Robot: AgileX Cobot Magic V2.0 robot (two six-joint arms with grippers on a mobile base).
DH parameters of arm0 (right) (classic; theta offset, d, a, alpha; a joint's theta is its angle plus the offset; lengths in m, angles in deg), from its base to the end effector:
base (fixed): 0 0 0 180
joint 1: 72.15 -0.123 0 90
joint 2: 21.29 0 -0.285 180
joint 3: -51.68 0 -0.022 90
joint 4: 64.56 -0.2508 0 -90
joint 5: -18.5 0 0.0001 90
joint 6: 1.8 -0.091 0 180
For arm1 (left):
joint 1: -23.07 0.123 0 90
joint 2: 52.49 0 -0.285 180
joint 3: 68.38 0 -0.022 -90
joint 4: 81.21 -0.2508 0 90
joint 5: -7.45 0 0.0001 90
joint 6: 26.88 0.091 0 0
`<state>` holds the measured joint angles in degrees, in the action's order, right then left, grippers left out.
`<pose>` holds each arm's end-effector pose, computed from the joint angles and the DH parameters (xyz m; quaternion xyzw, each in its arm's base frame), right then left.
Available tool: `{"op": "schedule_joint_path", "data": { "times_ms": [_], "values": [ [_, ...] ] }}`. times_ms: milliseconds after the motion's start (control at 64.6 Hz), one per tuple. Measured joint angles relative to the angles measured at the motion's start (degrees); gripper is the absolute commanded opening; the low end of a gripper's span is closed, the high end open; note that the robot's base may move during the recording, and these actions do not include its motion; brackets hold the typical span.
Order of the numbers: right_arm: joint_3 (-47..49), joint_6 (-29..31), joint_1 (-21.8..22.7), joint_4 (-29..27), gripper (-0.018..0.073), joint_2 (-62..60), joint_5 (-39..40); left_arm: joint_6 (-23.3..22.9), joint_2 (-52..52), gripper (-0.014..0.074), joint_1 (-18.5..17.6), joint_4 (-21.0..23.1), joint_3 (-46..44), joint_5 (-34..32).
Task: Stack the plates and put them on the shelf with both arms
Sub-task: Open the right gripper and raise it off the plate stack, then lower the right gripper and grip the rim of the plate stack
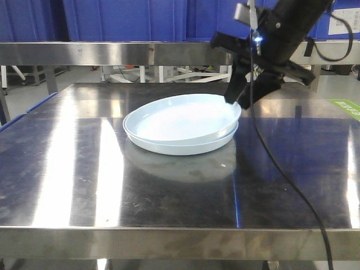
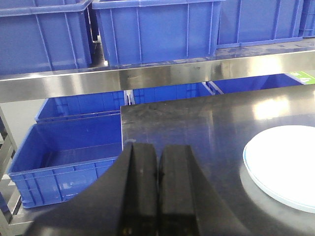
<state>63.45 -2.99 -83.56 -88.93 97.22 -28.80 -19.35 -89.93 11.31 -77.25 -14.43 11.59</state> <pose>0.4102 0.1110 0.2461 0.0194 0.9580 0.2063 0.1981 0.1130 -0.0240 0.3033 0.1005 0.7335 -0.0498 0.6704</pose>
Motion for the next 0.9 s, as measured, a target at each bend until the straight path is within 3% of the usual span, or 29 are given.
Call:
{"op": "schedule_joint_path", "data": {
  "times_ms": [279, 433, 588, 743, 898],
  "values": [
    [-3.79, 2.59, 0.00, 14.12, 0.0257, -8.03, 4.19, 0.00, 0.00, 0.0083, 0.00, 0.00, 0.00, 0.00],
    [-11.37, 2.90, 0.00, 17.15, 0.0257, -13.59, 10.52, 0.00, 0.00, 0.0083, 0.00, 0.00, 0.00, 0.00],
    [-18.65, 2.67, 0.00, 13.14, 0.0257, -18.14, 15.30, 0.00, 0.00, 0.0083, 0.00, 0.00, 0.00, 0.00],
    [-19.57, 2.53, 0.00, 4.92, 0.0260, -17.05, 14.85, 0.00, 0.00, 0.0083, 0.00, 0.00, 0.00, 0.00],
    [-18.92, 2.43, 0.00, 1.30, 0.0284, -13.11, 13.06, 0.00, 0.00, 0.0083, 0.00, 0.00, 0.00, 0.00]
  ]
}}
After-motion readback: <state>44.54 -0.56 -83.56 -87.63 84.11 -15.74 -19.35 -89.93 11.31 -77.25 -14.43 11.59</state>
